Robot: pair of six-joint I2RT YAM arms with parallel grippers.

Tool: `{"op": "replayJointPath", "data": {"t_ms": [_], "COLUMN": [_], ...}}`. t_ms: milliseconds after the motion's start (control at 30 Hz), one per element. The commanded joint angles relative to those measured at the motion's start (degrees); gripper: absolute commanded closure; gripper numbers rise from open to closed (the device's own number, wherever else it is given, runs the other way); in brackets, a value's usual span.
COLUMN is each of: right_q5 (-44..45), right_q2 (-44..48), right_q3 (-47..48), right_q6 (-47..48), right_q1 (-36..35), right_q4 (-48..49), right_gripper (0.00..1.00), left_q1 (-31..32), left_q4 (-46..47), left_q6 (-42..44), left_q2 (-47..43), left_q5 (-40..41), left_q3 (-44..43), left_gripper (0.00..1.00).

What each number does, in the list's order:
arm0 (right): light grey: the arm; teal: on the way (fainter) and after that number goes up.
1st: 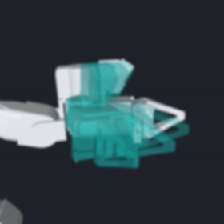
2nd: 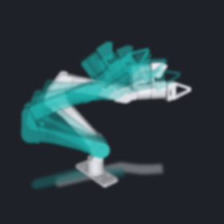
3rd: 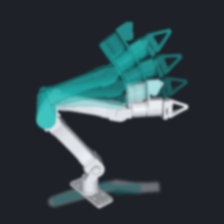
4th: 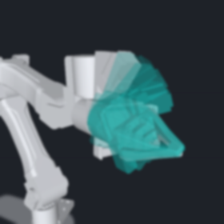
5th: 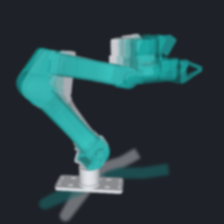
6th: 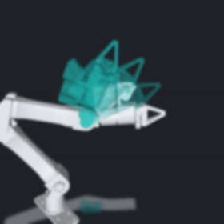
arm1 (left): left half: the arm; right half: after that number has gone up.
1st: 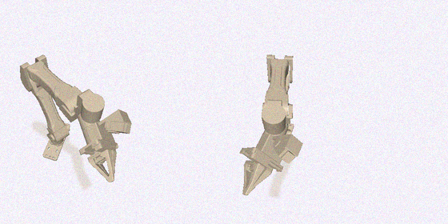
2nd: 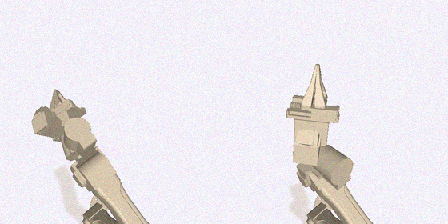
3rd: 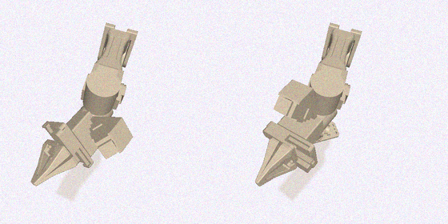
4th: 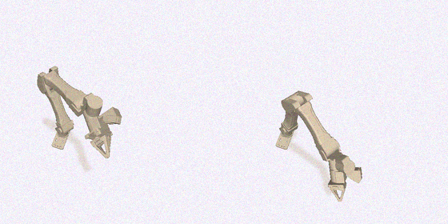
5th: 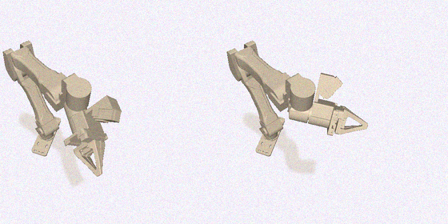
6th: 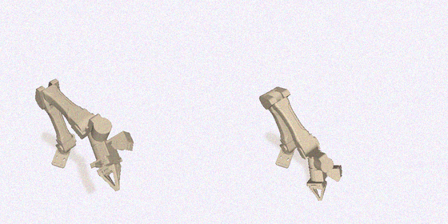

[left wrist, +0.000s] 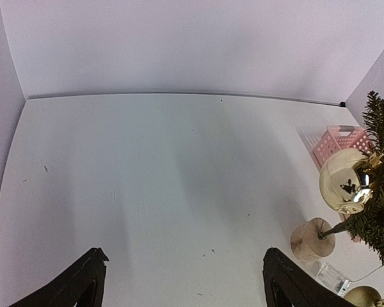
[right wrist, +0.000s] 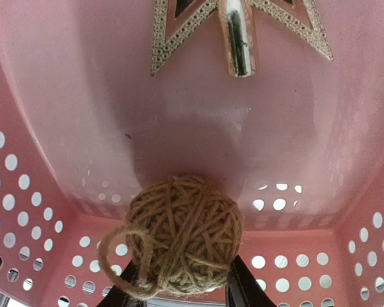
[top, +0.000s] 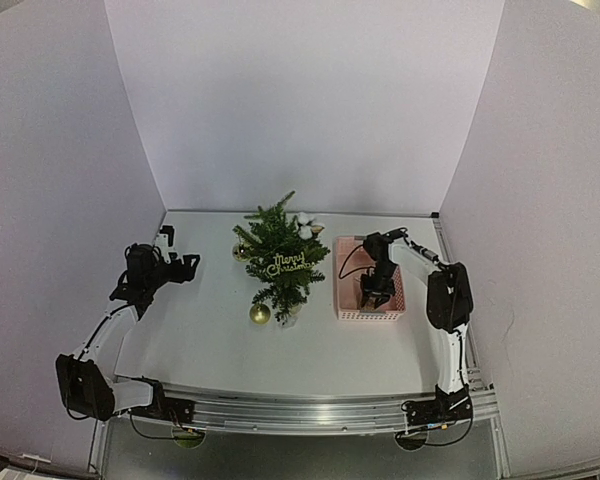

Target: Decorate the small christmas tree

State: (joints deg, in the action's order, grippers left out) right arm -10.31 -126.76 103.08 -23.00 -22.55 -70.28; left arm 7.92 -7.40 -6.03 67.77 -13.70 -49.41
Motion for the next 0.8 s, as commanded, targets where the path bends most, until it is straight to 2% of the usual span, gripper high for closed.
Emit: {"op": "replayJointPath", "data": {"t_ms": [0, 333, 767], "right_q5": [-0.42, -4.42, -11.75], "right_q2": [1.10, 10.56, 30.95], "right_q3": [3.23, 9.92, 4.96], "right_q6": [0.54, 6.71, 21.26], "right_q1": [-0.26, -0.23, -2.33], "right_q4": [-1.28, -2.10, 0.07], "right_gripper": [0.67, 0.68, 0.68], "left_q1": [-0.01, -0.02, -0.02], "left_q4": [2.17, 3.54, 5.04], "left_q6": [0.84, 1.02, 2.36], "left_q2": [-1.55, -3.40, -6.90], "left_q5": [0.08, -3.08, -8.66], "left_q3": [-1.17, 0.63, 2.74], "left_gripper": [0.15, 0.15, 0.15]}}
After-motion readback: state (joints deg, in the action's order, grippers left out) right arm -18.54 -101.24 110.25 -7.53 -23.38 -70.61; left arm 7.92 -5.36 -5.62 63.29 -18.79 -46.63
